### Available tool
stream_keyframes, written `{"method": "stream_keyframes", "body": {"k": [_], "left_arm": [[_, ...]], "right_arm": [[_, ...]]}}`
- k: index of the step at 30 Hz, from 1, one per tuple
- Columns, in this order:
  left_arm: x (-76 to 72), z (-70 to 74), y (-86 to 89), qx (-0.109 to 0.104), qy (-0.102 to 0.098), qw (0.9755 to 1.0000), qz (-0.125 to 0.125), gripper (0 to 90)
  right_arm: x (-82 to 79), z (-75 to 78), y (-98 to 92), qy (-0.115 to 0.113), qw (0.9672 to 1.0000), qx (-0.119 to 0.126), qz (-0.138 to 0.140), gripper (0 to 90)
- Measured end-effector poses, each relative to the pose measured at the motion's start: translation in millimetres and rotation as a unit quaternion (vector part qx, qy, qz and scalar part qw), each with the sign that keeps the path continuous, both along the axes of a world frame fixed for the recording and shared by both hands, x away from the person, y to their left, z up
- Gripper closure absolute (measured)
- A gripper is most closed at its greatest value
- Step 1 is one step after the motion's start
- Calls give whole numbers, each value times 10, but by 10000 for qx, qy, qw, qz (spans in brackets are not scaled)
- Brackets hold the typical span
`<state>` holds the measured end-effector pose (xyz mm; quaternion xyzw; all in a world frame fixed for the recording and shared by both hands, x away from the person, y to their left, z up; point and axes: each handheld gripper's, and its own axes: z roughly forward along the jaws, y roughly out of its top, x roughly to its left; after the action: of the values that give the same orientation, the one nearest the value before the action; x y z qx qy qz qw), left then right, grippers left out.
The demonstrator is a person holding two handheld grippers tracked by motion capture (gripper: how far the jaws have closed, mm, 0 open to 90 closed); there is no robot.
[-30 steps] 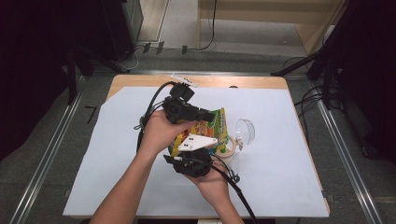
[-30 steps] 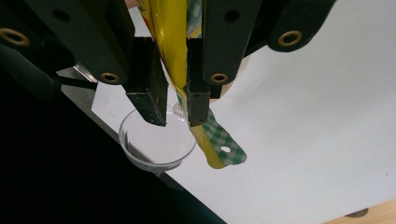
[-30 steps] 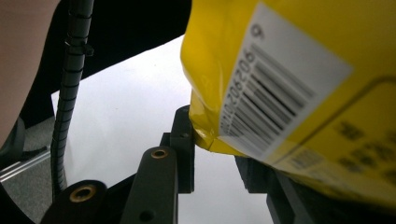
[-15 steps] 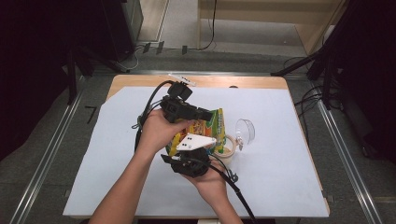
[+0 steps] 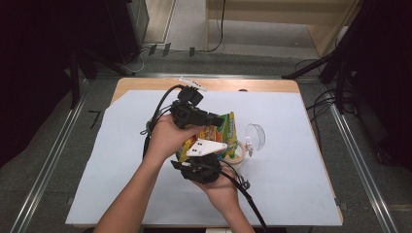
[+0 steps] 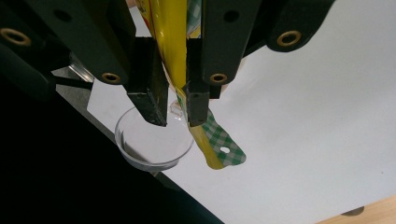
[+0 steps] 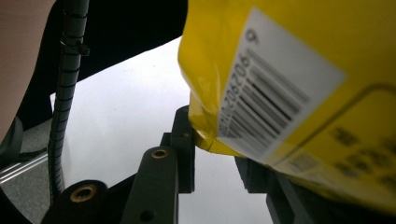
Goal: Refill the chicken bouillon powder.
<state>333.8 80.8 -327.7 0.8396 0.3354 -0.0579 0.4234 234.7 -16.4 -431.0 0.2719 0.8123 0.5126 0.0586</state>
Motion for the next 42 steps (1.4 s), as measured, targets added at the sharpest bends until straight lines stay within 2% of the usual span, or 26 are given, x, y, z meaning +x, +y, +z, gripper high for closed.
{"method": "stream_keyframes", "body": {"k": [10,25,29,34,37,42], "left_arm": [[-5,12,14,-1,-10,10000,24,790],[2,-2,4,10,11,10000,13,789],[5,-15,-8,43,66,10000,8,789],[-23,18,-12,-15,-29,10000,-2,790],[-16,2,-20,64,6,10000,-1,788],[-16,7,-18,7,1,10000,15,788]], "right_arm": [[-8,12,7,-90,10000,-8,9,716],[-11,4,-6,-95,9999,-33,6,714],[0,-16,-6,46,10000,35,11,718],[-14,7,-13,-14,10000,51,6,718],[-16,8,-10,-22,10000,43,-1,717],[-15,-1,-14,-40,10000,2,-17,715]]}}
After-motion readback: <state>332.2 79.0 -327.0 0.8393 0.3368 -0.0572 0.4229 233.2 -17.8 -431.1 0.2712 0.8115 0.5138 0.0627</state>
